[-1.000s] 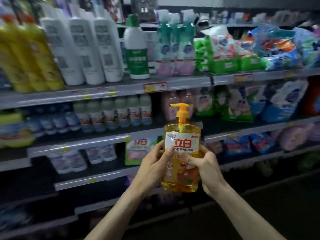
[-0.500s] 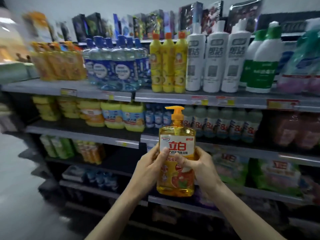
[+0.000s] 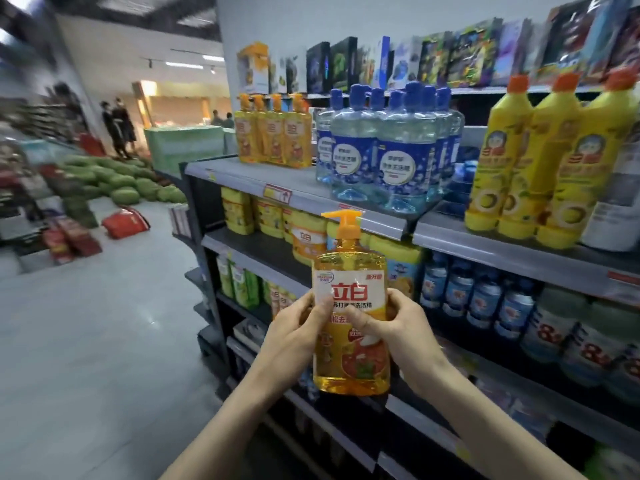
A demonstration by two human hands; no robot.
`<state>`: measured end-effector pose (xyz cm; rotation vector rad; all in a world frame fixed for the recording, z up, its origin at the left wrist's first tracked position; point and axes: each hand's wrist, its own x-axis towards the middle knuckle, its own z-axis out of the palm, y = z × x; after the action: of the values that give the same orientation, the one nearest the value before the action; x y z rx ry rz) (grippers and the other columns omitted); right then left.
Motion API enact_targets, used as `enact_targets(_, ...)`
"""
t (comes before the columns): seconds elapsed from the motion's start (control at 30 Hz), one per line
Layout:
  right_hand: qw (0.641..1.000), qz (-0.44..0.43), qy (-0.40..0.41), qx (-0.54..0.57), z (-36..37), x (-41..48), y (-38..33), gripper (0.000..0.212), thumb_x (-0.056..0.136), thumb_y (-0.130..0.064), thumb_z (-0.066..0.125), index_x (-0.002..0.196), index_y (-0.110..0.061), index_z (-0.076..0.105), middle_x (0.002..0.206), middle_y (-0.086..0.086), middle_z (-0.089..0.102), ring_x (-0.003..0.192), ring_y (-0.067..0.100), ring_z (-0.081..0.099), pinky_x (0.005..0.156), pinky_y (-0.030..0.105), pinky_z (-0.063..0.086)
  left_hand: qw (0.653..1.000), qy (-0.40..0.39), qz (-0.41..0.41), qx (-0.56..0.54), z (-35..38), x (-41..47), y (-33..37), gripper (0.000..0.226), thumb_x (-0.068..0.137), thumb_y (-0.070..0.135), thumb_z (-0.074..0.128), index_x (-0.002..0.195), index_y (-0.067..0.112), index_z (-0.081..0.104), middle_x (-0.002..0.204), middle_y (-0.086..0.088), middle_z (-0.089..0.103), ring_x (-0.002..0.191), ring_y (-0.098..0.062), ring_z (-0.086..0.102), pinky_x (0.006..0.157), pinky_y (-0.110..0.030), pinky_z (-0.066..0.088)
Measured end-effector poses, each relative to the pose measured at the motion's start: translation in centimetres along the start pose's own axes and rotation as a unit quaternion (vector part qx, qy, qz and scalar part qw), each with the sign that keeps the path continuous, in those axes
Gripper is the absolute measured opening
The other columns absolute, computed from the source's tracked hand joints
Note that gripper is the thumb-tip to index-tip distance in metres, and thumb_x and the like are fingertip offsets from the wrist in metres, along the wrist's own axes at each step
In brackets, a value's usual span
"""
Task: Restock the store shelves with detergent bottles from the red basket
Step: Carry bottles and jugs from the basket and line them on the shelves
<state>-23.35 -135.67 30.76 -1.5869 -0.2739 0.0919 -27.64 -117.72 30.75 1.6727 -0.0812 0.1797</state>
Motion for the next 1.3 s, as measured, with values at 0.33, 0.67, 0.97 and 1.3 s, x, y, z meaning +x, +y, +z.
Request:
enact_targets(0.33, 0.994, -0.036, -0.096, 0.025, 7.5, 12.8, -1.0, 0.070, 0.069, -0.048, 0.093, 0.128, -0.020, 0.065, 0.115, -0.002, 0.080, 0.107, 0.018, 0.078, 0.098, 0.053, 0.060, 0.994, 0.098, -0.001, 0.039, -8.8, 7.5, 0.6, 0.038, 0.101, 0.058, 0.049, 0.125, 0.036, 0.068, 0.120, 0.013, 0.078, 0.112, -0.008, 0.074, 0.100, -0.041, 0.060)
enact_targets(0.67, 0.989, -0.118, -0.075, 0.037, 21.1, 22.9, -4.5, 0.064, 0.074, -0.052, 0.087, 0.128, -0.025, 0.066, 0.109, -0.007, 0.081, 0.098, 0.017, 0.080, 0.084, 0.044, 0.066, 0.993, 0.088, 0.050, 0.059, -24.3, 15.0, 0.7, 0.066, 0.085, 0.071, 0.070, 0.145, 0.054, 0.048, 0.131, 0.017, 0.069, 0.119, -0.009, 0.071, 0.100, -0.040, 0.060)
enact_targets(0.97, 0.985, -0.168, -0.037, 0.023, 29.3, 31.4, -8.6, 0.072, 0.069, -0.050, 0.092, 0.130, -0.024, 0.064, 0.113, -0.005, 0.080, 0.101, 0.017, 0.079, 0.088, 0.046, 0.065, 0.984, 0.045, 0.175, 0.000, -34.8, 23.3, 2.2, 0.049, 0.097, 0.027, 0.064, 0.144, 0.036, 0.056, 0.125, 0.002, 0.075, 0.115, -0.017, 0.074, 0.088, -0.033, 0.063)
enact_targets(1.3, 0.972, -0.231, -0.021, -0.042, 31.3, 43.9, -11.1, 0.076, 0.061, -0.044, 0.091, 0.128, -0.026, 0.059, 0.110, -0.012, 0.079, 0.100, 0.010, 0.078, 0.075, 0.030, 0.065, 0.972, 0.007, 0.237, 0.005, -40.6, 36.7, 2.6, 0.056, 0.101, 0.024, 0.061, 0.155, 0.031, 0.046, 0.133, 0.003, 0.072, 0.124, -0.017, 0.069, 0.095, -0.036, 0.062)
